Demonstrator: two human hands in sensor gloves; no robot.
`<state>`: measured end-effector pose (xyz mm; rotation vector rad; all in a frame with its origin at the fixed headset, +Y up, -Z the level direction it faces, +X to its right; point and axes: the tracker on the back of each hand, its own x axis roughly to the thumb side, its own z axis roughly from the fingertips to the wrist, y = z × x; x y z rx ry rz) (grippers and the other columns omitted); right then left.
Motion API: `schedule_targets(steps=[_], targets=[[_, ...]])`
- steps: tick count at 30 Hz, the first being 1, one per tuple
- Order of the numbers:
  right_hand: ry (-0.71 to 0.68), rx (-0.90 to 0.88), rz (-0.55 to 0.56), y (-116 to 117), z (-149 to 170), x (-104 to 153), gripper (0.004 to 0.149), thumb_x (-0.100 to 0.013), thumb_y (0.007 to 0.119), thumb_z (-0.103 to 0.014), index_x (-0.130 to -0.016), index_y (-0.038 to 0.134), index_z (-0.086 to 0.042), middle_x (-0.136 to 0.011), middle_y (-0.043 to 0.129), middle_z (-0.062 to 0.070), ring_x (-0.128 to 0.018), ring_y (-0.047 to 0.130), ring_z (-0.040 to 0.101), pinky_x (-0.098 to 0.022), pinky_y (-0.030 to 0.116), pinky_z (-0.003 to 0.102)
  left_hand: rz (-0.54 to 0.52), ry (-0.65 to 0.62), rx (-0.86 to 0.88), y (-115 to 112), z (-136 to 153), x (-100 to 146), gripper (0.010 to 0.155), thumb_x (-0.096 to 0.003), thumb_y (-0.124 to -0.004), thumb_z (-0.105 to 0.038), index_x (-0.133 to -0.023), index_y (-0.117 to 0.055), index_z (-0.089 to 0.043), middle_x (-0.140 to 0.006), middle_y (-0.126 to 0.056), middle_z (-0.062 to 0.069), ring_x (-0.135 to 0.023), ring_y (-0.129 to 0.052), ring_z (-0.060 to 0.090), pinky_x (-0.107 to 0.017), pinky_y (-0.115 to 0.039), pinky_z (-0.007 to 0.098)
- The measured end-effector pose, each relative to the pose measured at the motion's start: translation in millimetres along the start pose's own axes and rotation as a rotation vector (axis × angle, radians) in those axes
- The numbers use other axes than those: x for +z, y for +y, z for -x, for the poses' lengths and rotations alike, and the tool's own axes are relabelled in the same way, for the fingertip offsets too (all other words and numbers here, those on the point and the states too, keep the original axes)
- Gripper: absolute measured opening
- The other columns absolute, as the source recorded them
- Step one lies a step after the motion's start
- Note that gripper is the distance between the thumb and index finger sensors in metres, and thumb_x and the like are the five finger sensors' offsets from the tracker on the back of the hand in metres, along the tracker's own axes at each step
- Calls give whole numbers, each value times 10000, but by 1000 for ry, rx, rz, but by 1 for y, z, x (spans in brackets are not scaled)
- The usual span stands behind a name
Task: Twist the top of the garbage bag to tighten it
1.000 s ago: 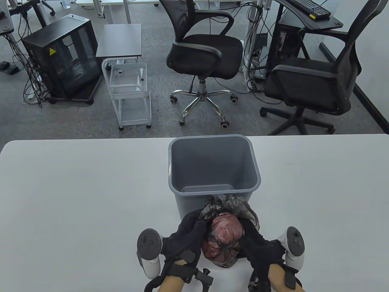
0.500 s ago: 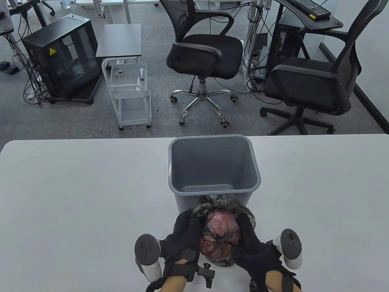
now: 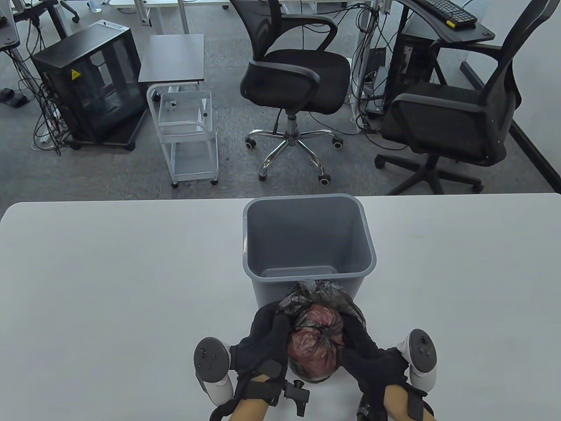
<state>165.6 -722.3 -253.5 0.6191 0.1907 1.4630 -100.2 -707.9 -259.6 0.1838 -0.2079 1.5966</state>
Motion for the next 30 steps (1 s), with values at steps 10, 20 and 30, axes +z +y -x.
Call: schedule_targets(steps=[10, 20, 30], targets=[[80, -60, 9, -1, 6, 2, 800, -579, 649, -496, -1034, 278, 48, -897, 623, 371, -543, 995, 409, -393, 857, 537, 72, -6, 12, -4, -1, -2, 475, -515, -721, -528, -930, -767, -302, -986, -807, 39, -803, -918, 339, -448, -874, 510], [14, 27, -12, 4, -2, 0, 950, -553, 730, -557, -1052, 105, -44, -1013, 265, 358, -805, 715, 541, -576, 675, 631, 25, 36, 6, -6, 2, 2, 478, -515, -712, -529, -925, -762, -290, -966, -811, 44, -752, -952, 316, -396, -891, 486], [107, -86, 4, 2, 8, 3, 852, -575, 642, -547, -1037, 220, 32, -930, 523, 394, -573, 961, 459, -397, 849, 549, 48, 24, 0, -6, 0, 0, 477, -508, -731, -530, -918, -744, -287, -983, -787, 38, -769, -958, 318, -429, -900, 500]])
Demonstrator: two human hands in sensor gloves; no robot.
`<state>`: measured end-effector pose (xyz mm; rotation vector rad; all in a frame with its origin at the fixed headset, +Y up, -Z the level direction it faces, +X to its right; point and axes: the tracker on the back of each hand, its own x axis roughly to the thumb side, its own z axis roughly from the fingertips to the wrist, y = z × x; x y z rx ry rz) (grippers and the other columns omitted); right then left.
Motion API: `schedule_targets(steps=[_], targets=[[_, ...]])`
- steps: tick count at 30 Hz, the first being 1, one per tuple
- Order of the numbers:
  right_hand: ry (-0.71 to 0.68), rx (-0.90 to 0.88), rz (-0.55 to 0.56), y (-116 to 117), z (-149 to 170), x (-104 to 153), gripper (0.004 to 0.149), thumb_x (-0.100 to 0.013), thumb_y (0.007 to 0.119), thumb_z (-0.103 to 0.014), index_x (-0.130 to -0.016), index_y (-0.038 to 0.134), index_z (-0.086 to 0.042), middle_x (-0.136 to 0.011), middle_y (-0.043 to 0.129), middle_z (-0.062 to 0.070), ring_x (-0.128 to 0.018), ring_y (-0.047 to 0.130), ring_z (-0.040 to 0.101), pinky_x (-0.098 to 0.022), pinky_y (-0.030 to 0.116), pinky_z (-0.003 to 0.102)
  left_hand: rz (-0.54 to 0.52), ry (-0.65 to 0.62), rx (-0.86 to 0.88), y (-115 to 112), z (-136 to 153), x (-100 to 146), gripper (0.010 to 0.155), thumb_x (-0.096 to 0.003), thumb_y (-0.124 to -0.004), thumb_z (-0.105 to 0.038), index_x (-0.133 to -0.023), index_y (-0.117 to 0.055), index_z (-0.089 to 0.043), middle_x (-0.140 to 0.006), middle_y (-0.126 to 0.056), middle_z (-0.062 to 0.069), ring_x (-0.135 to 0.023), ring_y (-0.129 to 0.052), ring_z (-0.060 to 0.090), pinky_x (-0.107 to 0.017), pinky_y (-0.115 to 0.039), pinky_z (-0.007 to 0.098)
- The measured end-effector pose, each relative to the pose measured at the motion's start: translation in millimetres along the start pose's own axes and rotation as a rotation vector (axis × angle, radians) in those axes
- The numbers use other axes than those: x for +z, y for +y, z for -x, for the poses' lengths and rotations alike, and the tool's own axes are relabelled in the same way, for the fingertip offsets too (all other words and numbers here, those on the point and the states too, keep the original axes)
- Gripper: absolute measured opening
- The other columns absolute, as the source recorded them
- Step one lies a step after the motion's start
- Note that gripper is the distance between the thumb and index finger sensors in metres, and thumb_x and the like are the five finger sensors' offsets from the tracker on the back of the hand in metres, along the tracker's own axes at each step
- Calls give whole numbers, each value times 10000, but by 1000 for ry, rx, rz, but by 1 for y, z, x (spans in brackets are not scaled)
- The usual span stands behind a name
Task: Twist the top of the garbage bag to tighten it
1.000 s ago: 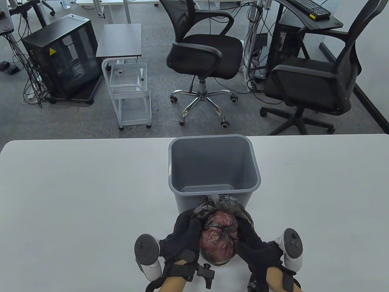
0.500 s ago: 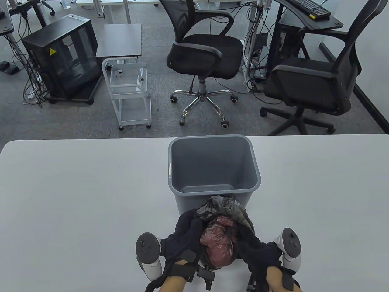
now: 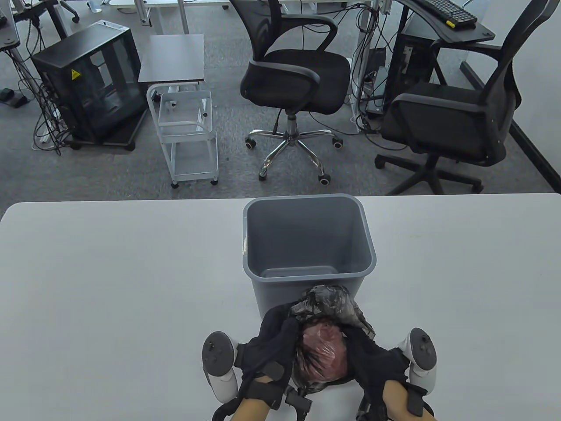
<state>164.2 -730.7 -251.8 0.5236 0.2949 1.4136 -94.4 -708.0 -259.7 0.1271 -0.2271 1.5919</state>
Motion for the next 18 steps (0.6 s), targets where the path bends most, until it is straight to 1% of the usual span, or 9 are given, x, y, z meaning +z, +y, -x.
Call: schedule_targets(steps=[1, 3, 4, 6, 7, 9, 13, 15, 18], targets=[[-16, 21, -10, 2, -1, 0, 876, -571, 650, -572, -1043, 204, 16, -956, 484, 380, -635, 906, 496, -442, 805, 583, -30, -2, -16, 3, 0, 0, 476, -508, -730, -529, -915, -741, -282, -974, -792, 34, -740, -980, 305, -399, -917, 480], [-76, 52, -58, 7, -4, -2, 969, -551, 689, -643, -1065, 124, -46, -1018, 263, 366, -833, 611, 608, -554, 615, 701, -56, 12, -12, 6, 0, 1, 475, -512, -729, -523, -916, -731, -273, -971, -785, 54, -715, -995, 294, -370, -929, 462], [-90, 75, -88, 8, -5, -3, 1016, -540, 708, -666, -1060, 67, -74, -1027, 155, 345, -884, 480, 624, -585, 522, 737, -69, 15, -8, 6, 0, 2, 476, -512, -728, -519, -917, -727, -268, -972, -779, 57, -713, -994, 297, -368, -927, 468], [-115, 222, -170, 13, -12, -4, 1091, -522, 742, -678, -1035, -31, -104, -1013, 37, 323, -918, 360, 623, -609, 430, 759, -88, 21, -7, 7, 0, 3, 476, -513, -727, -516, -916, -724, -263, -969, -777, 61, -708, -994, 299, -362, -929, 463], [-116, 290, -173, 14, -14, -4, 1097, -519, 755, -663, -1028, -42, -107, -1009, 32, 320, -924, 364, 615, -618, 434, 752, -80, 24, -2, 6, 0, 2, 477, -514, -724, -517, -917, -724, -263, -969, -776, 62, -707, -994, 299, -363, -929, 462], [-145, 358, -144, 14, -17, -4, 1057, -520, 768, -620, -1033, -7, -116, -1019, 90, 332, -912, 513, 571, -630, 531, 700, -49, 19, 5, 3, 0, 2, 477, -513, -719, -533, -921, -725, -286, -979, -777, 57, -750, -963, 302, -401, -906, 473], [-130, 123, -53, 10, -12, -2, 958, -554, 678, -616, -1040, 108, -19, -970, 387, 407, -730, 823, 527, -523, 737, 622, 70, 4, 81, 3, -1, -3, 482, -523, -699, -560, -952, -703, -341, -1040, -734, 3, -958, -742, 321, -621, -714, 564], [-82, -28, -16, 7, -5, -1, 921, -562, 650, -612, -1036, 180, 23, -919, 505, 421, -618, 925, 493, -438, 801, 600, 116, -2, 115, 2, -2, -4, 489, -527, -702, -564, -966, -683, -351, -1059, -712, 2, -980, -716, 334, -638, -699, 575], [-42, -5, -23, 4, -1, -1, 893, -567, 629, -610, -1044, 241, 37, -908, 550, 413, -619, 921, 496, -435, 794, 608, 99, 14, 107, 0, -1, -3, 485, -531, -710, -539, -963, -677, -322, -1038, -727, 22, -885, -845, 337, -553, -793, 554]])
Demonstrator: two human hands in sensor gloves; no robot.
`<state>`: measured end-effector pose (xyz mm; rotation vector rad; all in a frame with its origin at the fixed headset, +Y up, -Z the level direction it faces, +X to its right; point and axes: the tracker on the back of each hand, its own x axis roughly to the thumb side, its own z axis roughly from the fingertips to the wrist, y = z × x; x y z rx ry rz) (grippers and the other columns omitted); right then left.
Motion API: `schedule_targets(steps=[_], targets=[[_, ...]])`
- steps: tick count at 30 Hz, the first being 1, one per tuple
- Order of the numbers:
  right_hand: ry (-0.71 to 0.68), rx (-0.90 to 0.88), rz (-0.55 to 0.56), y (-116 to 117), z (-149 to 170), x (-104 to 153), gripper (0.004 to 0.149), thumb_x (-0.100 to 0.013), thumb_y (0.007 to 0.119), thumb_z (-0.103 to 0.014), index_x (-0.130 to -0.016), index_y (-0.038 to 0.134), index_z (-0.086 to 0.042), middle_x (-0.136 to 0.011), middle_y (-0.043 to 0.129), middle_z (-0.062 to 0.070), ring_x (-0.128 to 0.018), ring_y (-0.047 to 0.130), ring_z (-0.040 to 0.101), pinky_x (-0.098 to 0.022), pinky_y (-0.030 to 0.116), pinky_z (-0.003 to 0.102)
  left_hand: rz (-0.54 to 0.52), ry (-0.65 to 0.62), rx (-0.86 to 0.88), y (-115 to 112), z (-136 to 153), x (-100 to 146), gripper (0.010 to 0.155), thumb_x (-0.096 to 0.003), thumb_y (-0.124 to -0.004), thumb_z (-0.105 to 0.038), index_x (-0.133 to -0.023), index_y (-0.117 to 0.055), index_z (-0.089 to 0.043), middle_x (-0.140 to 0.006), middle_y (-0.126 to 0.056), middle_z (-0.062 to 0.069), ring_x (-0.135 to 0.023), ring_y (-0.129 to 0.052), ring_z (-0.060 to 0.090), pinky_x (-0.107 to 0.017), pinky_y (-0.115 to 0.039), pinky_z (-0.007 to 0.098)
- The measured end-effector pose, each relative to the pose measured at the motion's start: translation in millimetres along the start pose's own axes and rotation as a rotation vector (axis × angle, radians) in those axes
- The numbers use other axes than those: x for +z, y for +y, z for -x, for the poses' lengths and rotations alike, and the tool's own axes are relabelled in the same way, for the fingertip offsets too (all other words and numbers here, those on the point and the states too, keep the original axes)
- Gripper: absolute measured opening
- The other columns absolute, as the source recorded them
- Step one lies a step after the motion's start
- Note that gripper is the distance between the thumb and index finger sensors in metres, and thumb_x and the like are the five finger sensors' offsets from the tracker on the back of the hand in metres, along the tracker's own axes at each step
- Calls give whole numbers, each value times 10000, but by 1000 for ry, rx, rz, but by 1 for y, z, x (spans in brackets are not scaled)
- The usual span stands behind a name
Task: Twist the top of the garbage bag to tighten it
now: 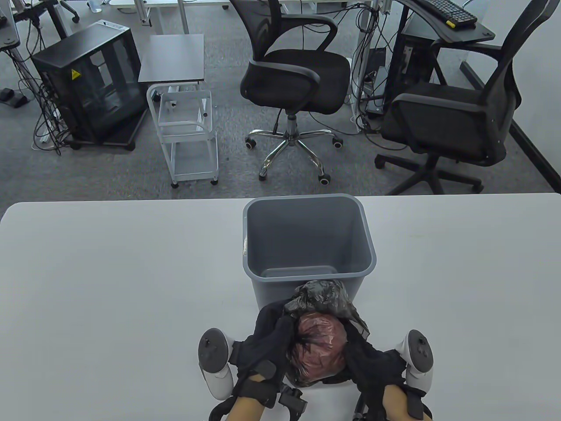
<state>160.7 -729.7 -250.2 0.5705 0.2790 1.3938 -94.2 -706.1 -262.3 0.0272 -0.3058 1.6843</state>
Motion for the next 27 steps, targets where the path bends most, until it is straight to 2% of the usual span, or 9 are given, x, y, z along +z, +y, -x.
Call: schedule_targets(steps=[2, 5, 8, 11, 15, 18, 21, 24, 27], targets=[[5, 38, 0, 1, -1, 0, 894, -566, 629, -612, -1048, 243, 34, -921, 532, 411, -659, 886, 513, -460, 767, 626, -95, 0, -99, 3, 0, 2, 482, -519, -714, -536, -941, -700, -303, -997, -771, 26, -795, -936, 302, -469, -862, 510], [-46, 52, -29, 7, -3, -1, 961, -553, 667, -654, -1069, 140, -39, -1014, 261, 379, -851, 557, 627, -575, 556, 723, -168, 24, -166, 8, -3, 5, 481, -516, -717, -529, -925, -708, -277, -947, -809, 41, -726, -985, 277, -426, -888, 486], [-52, 172, -137, 12, -8, -2, 1055, -533, 718, -679, -1038, 3, -92, -1010, 38, 329, -921, 311, 627, -619, 384, 759, -183, 30, -169, 9, -3, 6, 481, -518, -714, -528, -927, -699, -274, -949, -801, 43, -713, -992, 271, -407, -899, 473], [-86, 297, -75, 11, -13, -3, 1021, -539, 723, -627, -1042, 40, -59, -1021, 155, 347, -908, 488, 591, -623, 498, 720, -112, 34, -136, 2, 0, 5, 481, -518, -712, -544, -932, -709, -300, -969, -799, 19, -771, -949, 284, -452, -868, 495], [-28, 21, -10, 3, -2, -1, 934, -552, 641, -646, -1053, 219, 20, -944, 473, 419, -720, 808, 566, -507, 720, 656, 40, 17, -61, -1, -1, 0, 492, -529, -707, -553, -970, -665, -339, -1081, -668, -5, -1022, -623, 326, -664, -553, 659], [36, -115, -51, 2, 7, -1, 898, -558, 615, -637, -1041, 340, 69, -894, 564, 429, -631, 909, 523, -440, 782, 631, 56, -7, -49, -1, -3, -2, 487, -525, -718, -547, -965, -670, -345, -1081, -678, -13, -995, -706, 319, -645, -631, 651], [47, -21, -56, 4, 6, -1, 893, -557, 615, -635, -1046, 344, 62, -912, 572, 410, -655, 883, 536, -456, 762, 644, -25, 3, -82, 0, -4, 1, 485, -529, -718, -528, -962, -662, -317, -1053, -700, 5, -903, -831, 314, -548, -791, 573], [-14, 38, -70, 7, 2, -2, 963, -544, 659, -673, -1077, 184, -26, -1020, 315, 374, -841, 603, 618, -564, 585, 722, -118, -5, -149, 5, -5, 4, 482, -518, -723, -524, -943, -677, -301, -1019, -730, 16, -813, -919, 293, -454, -868, 511], [-63, 132, -124, 9, -5, -3, 1050, -534, 719, -672, -1050, 41, -59, -1028, 139, 345, -908, 450, 616, -610, 480, 743, -149, 6, -144, 5, -5, 6, 483, -521, -720, -520, -945, -666, -295, -1019, -719, 18, -805, -918, 294, -436, -878, 495]])
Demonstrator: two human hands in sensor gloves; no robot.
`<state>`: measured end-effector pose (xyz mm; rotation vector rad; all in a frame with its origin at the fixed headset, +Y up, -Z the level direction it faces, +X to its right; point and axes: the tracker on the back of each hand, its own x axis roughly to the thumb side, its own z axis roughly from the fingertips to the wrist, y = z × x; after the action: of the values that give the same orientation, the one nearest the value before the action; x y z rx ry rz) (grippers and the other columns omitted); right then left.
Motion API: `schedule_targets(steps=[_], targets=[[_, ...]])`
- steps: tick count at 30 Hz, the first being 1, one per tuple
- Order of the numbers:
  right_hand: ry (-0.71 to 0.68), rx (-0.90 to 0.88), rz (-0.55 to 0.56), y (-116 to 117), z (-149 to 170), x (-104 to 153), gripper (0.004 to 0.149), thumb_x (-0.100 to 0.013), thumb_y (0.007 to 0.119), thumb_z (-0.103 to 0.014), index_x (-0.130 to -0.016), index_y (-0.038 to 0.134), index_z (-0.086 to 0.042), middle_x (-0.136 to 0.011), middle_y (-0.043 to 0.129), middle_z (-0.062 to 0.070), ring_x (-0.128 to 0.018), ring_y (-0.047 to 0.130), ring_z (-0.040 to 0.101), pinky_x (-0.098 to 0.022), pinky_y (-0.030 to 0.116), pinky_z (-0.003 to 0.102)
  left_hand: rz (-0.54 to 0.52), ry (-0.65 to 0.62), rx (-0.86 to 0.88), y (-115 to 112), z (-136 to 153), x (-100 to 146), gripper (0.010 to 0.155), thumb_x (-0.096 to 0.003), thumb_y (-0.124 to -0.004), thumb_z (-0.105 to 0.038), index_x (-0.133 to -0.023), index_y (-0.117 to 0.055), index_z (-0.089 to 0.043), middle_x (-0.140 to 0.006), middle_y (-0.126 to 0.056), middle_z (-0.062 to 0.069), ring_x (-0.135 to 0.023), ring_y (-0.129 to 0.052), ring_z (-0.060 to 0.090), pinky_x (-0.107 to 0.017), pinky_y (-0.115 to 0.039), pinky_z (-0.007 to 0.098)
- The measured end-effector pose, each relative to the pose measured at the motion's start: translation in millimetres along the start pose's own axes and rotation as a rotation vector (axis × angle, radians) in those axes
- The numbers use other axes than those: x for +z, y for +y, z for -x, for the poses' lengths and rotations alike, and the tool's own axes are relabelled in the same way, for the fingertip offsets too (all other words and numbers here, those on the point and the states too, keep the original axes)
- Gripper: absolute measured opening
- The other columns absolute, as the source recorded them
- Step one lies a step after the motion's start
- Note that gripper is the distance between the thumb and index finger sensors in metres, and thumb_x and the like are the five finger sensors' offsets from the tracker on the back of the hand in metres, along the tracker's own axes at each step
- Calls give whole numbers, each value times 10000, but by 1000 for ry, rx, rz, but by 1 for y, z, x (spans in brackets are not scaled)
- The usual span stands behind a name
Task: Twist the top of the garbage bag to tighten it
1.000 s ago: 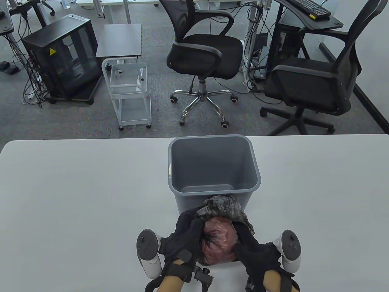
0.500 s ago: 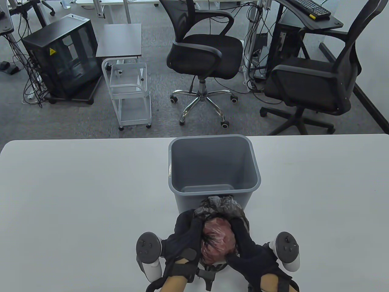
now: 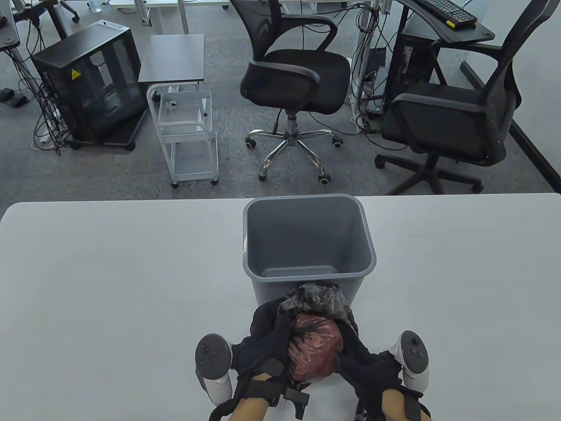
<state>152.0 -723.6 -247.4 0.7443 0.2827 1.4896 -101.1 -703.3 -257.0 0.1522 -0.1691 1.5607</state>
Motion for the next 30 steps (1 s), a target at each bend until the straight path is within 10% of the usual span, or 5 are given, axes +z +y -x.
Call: schedule_targets(steps=[8, 13, 17, 23, 30], targets=[[82, -157, 176, -14, 8, 6, 839, -578, 646, -527, -1026, 246, 58, -896, 619, 372, -575, 988, 415, -416, 847, 555, 239, -51, 83, -11, -4, -5, 490, -529, -714, -562, -976, -669, -366, -1131, -576, -21, -1063, -538, 319, -677, -568, 644], [85, -157, 167, -13, 8, 6, 850, -575, 645, -557, -1034, 260, 46, -900, 628, 363, -572, 983, 419, -415, 835, 565, 122, -47, 20, -8, -3, -3, 480, -524, -718, -534, -957, -684, -330, -1073, -678, 2, -953, -759, 326, -546, -776, 599], [-8, -25, 74, -6, -2, 2, 1022, -547, 709, -648, -1042, 28, -70, -1030, 182, 340, -889, 545, 586, -599, 554, 712, 44, -22, 21, -4, 0, -1, 480, -523, -715, -525, -952, -678, -310, -1045, -697, 15, -876, -848, 310, -471, -848, 545], [30, -86, 179, -11, -1, 5, 929, -566, 674, -581, -1033, 116, -4, -958, 394, 410, -667, 897, 477, -479, 797, 581, 226, -44, 104, -13, 0, -4, 478, -528, -706, -549, -965, -694, -356, -1125, -585, -7, -1059, -520, 328, -672, -564, 637], [101, -193, 122, -8, 10, 6, 915, -563, 615, -627, -1036, 213, 47, -905, 540, 423, -602, 933, 495, -419, 804, 607, 154, -49, 75, -11, -2, -3, 471, -529, -704, -529, -954, -690, -326, -1075, -681, 3, -957, -754, 326, -588, -737, 605]])
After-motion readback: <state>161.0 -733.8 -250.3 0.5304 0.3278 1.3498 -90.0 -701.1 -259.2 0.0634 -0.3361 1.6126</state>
